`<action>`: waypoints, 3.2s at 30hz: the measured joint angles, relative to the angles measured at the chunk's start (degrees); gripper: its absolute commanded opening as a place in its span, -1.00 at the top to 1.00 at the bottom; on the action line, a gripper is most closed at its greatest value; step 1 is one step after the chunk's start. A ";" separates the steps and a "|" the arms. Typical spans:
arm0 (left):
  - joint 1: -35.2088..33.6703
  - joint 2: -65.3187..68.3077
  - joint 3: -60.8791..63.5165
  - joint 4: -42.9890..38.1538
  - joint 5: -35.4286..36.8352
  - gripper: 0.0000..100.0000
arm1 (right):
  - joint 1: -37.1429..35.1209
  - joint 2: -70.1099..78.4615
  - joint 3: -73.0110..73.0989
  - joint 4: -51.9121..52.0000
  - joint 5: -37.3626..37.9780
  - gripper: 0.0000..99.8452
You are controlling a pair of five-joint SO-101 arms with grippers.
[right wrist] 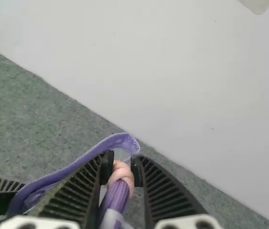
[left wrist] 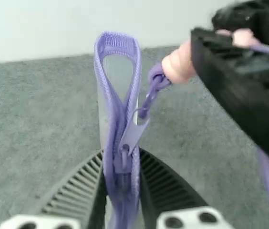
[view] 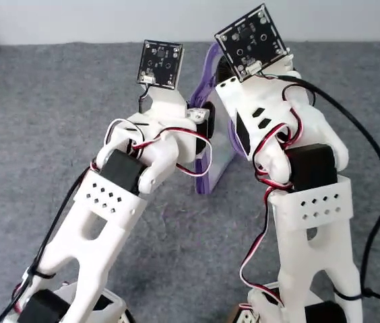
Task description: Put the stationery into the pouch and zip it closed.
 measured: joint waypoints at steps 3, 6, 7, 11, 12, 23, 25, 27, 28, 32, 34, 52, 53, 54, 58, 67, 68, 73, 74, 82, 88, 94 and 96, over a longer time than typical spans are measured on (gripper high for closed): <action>-0.26 -2.90 0.44 5.45 -0.35 0.97 | 1.49 0.00 -0.09 -0.09 0.09 0.98; -0.18 -6.42 3.60 7.65 -1.32 0.97 | 1.41 0.00 -0.26 -0.09 0.18 0.98; -0.18 -7.30 4.75 7.65 -1.58 0.97 | 1.41 0.00 -0.26 -0.09 0.18 0.98; -0.44 -10.29 9.05 5.80 -1.41 0.97 | 1.76 0.00 -0.26 -0.09 0.18 0.98; -0.44 -10.73 9.85 5.10 -1.41 0.97 | 1.58 0.00 -0.26 -0.09 0.18 0.98; -0.44 -11.52 11.08 2.11 -1.41 0.97 | -3.25 -0.62 -1.93 23.91 -13.10 0.93; -0.44 -11.52 11.08 2.11 -1.41 0.97 | -3.25 -0.18 -1.93 26.81 -16.62 0.83; -0.44 -11.52 11.08 2.11 -1.41 0.97 | -3.25 0.62 -1.76 28.13 -18.11 0.73; -0.44 -11.52 11.08 2.11 -1.41 0.97 | -3.25 0.70 -1.23 28.40 -18.37 0.68; -0.44 -11.52 11.08 2.11 -1.41 0.97 | -4.04 0.70 2.64 28.40 -18.81 0.63; -0.44 -11.52 11.08 2.11 -1.41 0.97 | -5.01 0.70 4.66 28.22 -18.81 0.63; -0.44 -11.52 11.08 2.11 -1.41 0.97 | -9.49 -26.29 46.51 -5.19 -13.80 0.63; -0.44 -11.52 11.08 2.11 -1.41 0.97 | -9.67 -26.02 47.03 -6.68 -13.80 0.63; -0.44 -11.52 11.08 2.11 -1.41 0.97 | -9.76 -25.67 47.21 -7.91 -13.80 0.63; -0.44 -12.04 11.16 2.11 -1.41 0.97 | -9.58 -22.59 47.38 -11.96 -13.80 0.63; -0.44 -13.19 11.25 2.11 -1.32 0.97 | -8.88 -19.60 47.38 -16.79 -13.27 0.64; -0.44 -13.19 11.25 2.11 -1.32 0.97 | -8.88 -19.60 47.38 -16.79 -12.75 0.66; -0.44 -13.19 11.25 2.11 -1.32 0.97 | -8.88 -19.60 47.38 -18.73 -9.32 0.92; -0.44 -13.19 11.25 2.11 -1.32 0.97 | -8.79 -19.60 47.47 -19.69 -8.62 0.93; -0.53 -13.54 11.25 2.11 -1.32 0.97 | -8.79 -19.52 47.82 -21.36 -6.42 0.71; -0.53 -13.54 11.25 2.11 -1.32 0.97 | -8.79 -19.52 47.82 -21.36 -6.33 0.69; -0.53 -13.54 11.25 2.11 -1.32 0.97 | -8.79 -16.88 47.56 -22.15 -6.24 0.86; -0.53 -13.54 11.25 2.11 -1.32 0.97 | -8.79 -16.70 47.56 -22.42 -6.24 1.00</action>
